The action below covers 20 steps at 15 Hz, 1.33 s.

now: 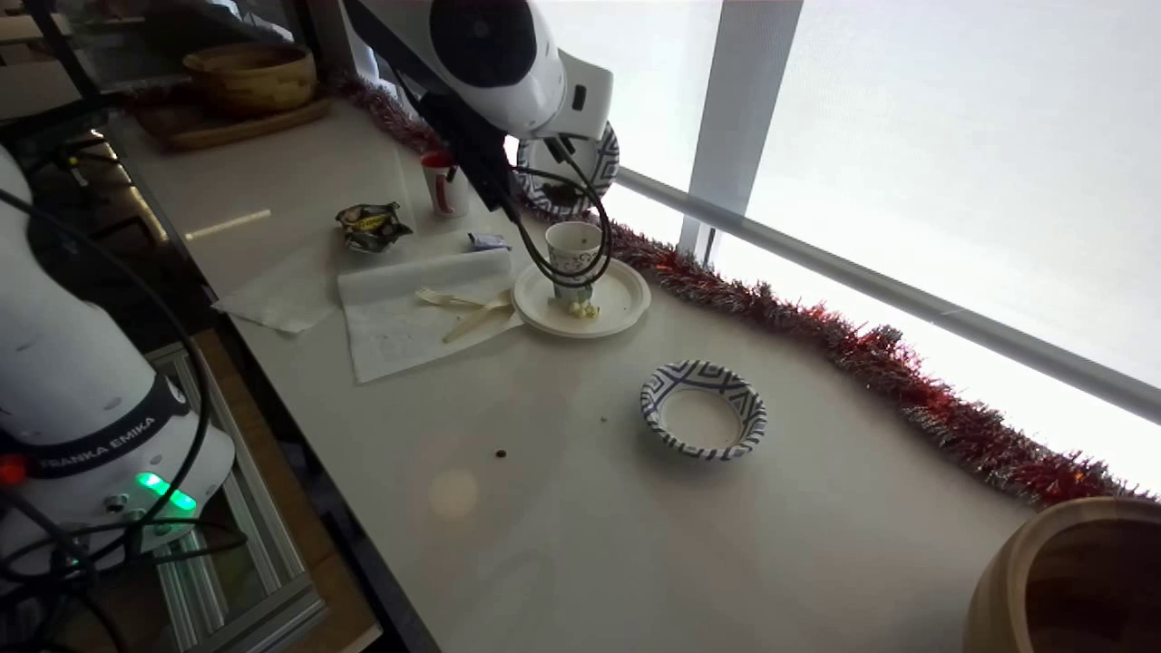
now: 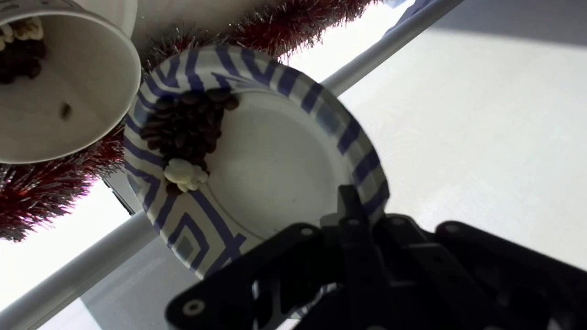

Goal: Pick up the bowl with content, empty its content into the cup and place the bowl on top of the other bowl

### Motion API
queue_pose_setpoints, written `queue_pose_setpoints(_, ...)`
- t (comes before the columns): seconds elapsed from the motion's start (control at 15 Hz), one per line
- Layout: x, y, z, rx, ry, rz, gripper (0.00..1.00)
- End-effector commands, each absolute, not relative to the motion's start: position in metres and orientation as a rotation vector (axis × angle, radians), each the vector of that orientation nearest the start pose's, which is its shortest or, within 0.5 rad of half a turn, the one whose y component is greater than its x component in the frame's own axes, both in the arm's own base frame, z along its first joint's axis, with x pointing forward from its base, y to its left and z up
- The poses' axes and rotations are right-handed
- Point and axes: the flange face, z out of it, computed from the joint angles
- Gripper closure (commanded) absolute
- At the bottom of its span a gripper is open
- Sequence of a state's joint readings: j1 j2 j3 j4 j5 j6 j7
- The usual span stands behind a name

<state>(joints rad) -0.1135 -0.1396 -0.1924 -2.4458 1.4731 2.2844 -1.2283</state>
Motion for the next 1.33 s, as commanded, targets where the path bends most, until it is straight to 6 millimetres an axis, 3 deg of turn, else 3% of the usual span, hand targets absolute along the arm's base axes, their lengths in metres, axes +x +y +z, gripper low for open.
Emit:
queue_pose_setpoints(0.0,0.457,-0.126,0.37,-2.127,0.182,-0.917,0.99)
queue_pose_setpoints(1.27,0.451,-0.139,0.363,-2.032,0.181,-0.938,0.99)
